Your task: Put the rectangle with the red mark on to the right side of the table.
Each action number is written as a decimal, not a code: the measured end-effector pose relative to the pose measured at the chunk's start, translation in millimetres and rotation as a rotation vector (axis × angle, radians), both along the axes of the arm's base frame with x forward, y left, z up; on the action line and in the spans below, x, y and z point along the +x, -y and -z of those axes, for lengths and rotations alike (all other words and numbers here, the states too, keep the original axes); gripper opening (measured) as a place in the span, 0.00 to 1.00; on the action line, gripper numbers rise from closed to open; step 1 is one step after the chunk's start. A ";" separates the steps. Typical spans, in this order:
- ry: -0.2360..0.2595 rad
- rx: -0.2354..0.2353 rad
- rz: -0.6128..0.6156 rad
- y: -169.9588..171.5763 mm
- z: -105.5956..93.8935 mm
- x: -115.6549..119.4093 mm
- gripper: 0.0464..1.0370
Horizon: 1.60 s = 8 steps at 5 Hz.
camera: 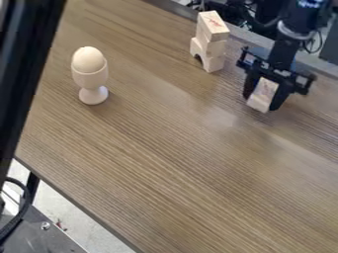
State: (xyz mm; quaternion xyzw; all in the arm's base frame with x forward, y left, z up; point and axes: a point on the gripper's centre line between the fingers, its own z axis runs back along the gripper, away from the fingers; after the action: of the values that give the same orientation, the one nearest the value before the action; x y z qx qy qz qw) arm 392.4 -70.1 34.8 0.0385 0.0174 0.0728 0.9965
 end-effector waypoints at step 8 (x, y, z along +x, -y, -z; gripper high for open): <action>0.139 -0.093 0.090 -37.9 -81.9 -29.5 0.96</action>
State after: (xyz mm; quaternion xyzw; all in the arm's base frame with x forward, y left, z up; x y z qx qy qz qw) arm 362.8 -32.2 116.8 -0.0122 -0.0503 0.0298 0.9982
